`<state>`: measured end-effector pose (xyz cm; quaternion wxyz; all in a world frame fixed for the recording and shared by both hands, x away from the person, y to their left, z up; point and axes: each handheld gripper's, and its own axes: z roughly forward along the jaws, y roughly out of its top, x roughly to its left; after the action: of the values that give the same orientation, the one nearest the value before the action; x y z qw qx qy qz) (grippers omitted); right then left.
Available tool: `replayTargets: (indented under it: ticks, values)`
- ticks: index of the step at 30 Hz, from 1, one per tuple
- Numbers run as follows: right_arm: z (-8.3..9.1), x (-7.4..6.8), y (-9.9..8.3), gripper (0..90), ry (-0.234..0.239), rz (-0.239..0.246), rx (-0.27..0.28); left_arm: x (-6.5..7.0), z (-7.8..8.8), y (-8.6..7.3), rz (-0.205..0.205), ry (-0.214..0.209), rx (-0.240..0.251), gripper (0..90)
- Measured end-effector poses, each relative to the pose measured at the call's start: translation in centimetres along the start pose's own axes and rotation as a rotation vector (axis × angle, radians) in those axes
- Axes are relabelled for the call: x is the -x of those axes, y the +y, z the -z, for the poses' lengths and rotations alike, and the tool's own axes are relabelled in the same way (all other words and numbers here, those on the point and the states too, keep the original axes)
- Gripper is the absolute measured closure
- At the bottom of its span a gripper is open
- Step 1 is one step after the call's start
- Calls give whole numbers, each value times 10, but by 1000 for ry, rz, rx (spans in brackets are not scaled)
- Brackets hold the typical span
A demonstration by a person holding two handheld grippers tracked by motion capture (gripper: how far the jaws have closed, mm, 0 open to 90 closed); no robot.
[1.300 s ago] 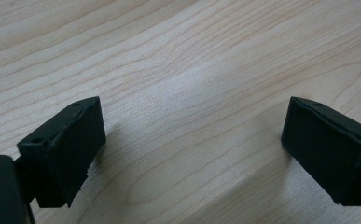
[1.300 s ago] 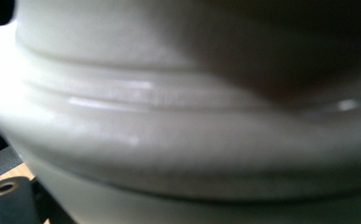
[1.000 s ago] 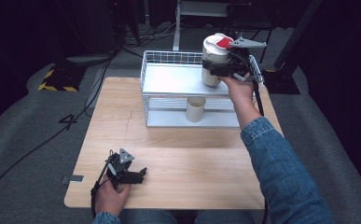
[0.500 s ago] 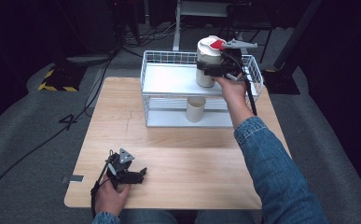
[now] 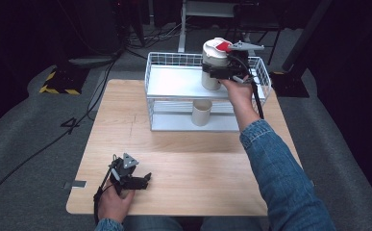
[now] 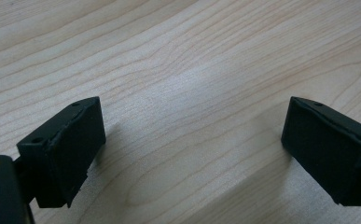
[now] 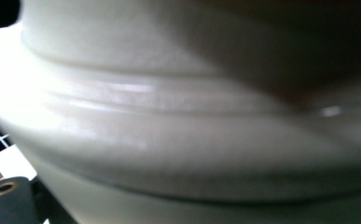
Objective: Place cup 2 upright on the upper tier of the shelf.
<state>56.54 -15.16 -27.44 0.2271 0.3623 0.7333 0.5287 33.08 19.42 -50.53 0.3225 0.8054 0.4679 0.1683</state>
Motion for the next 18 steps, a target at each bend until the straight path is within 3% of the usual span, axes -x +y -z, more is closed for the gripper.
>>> replayTargets:
  ticks: [18]
  values:
    - [-1, 0, 2, 91, -7, 52, -24, 0, -1, 1, -3, -1, 3, 67]
